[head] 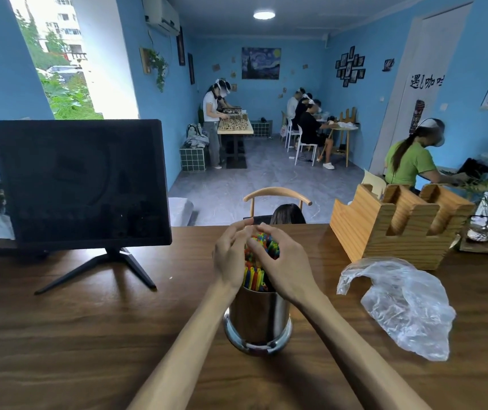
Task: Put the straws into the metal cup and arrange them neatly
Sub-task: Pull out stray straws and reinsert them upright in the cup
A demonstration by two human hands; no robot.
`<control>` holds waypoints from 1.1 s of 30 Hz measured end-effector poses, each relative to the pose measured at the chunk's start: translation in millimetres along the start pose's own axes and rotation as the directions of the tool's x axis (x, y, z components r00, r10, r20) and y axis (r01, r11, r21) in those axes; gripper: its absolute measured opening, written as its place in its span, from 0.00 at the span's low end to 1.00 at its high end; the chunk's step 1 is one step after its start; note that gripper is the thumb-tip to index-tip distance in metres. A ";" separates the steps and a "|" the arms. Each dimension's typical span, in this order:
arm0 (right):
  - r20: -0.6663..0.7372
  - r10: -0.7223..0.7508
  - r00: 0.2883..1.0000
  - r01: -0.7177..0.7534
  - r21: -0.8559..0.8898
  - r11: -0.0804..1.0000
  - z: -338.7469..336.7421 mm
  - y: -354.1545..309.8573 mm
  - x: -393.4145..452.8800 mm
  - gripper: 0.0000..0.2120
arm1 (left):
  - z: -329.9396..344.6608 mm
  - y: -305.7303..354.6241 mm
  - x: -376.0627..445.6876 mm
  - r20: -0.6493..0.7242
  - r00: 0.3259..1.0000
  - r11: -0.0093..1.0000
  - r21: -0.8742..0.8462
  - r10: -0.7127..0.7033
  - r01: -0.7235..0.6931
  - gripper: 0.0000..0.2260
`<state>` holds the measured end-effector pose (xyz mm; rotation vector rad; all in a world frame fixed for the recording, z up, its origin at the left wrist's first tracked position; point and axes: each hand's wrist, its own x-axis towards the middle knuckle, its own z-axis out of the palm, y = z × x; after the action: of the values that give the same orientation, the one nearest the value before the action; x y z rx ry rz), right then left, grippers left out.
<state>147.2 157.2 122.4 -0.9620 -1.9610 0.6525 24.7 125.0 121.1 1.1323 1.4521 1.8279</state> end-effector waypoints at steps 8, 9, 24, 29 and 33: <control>-0.120 0.103 0.987 -0.093 0.085 0.992 6.3 4.5 2.1 0.07 | -1.1 -9.7 -3.2 -0.073 0.997 0.998 0.068 0.000 0.005 0.13; -0.126 0.104 0.987 -0.093 0.094 0.991 6.6 4.2 1.7 0.06 | -1.1 -10.0 -3.4 -0.079 0.997 0.998 0.068 0.002 0.003 0.13; 0.150 -0.122 0.981 0.103 0.128 0.986 -7.9 1.2 -14.0 0.24 | -3.2 -14.2 -4.3 -0.138 0.990 0.998 0.053 0.029 -0.021 0.12; 0.109 -0.126 0.986 0.115 0.107 0.988 -6.1 6.1 -14.6 0.23 | -1.6 -16.4 -3.6 -0.147 0.989 0.998 0.050 0.035 -0.028 0.14; 0.069 -0.064 0.996 0.054 0.141 0.989 -4.1 9.4 -11.3 0.23 | 0.1 -15.5 -2.7 -0.158 0.987 0.999 0.034 0.008 -0.002 0.15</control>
<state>158.3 153.6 112.5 -0.8017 -1.9720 0.7895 24.8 127.1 105.6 1.0274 1.5750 1.9410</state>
